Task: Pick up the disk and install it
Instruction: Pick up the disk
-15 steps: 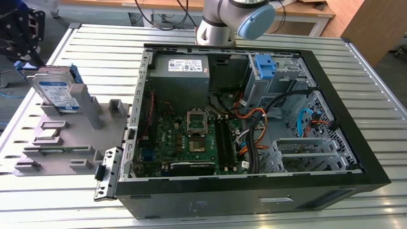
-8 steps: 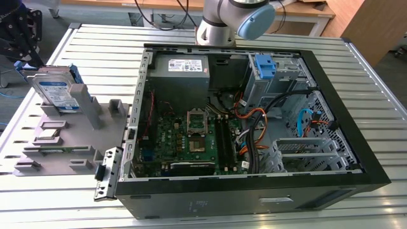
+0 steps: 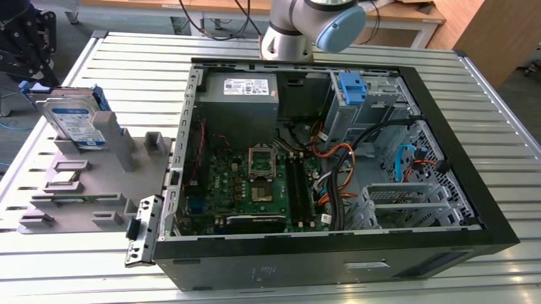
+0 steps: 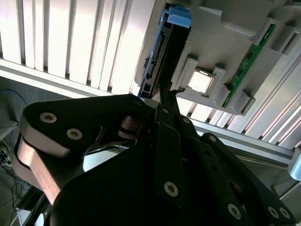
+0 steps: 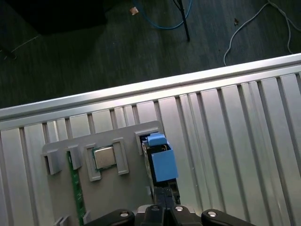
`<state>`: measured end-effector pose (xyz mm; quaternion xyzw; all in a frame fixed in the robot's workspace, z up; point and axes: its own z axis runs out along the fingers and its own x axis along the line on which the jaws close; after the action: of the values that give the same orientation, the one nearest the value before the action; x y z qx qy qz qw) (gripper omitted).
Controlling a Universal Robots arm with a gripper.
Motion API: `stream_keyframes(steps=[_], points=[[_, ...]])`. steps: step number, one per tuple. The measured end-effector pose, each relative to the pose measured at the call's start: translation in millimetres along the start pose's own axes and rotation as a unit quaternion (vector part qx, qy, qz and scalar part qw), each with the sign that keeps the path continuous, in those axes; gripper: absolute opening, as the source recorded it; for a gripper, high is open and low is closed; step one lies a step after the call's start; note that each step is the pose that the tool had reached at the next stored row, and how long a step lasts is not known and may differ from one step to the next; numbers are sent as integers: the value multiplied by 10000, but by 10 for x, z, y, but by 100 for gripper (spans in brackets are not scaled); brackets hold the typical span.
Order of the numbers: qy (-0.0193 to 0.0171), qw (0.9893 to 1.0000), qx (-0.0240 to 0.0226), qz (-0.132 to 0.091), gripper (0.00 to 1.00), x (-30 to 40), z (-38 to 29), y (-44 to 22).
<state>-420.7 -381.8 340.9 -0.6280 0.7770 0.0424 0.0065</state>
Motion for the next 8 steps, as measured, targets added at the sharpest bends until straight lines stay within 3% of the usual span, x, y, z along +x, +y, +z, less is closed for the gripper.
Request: stream_keyframes(steps=[4,8], points=[[3,10000,-2,-26,11,1,3,-2],[16,9997,-16,-245,11,-1,5,-12]])
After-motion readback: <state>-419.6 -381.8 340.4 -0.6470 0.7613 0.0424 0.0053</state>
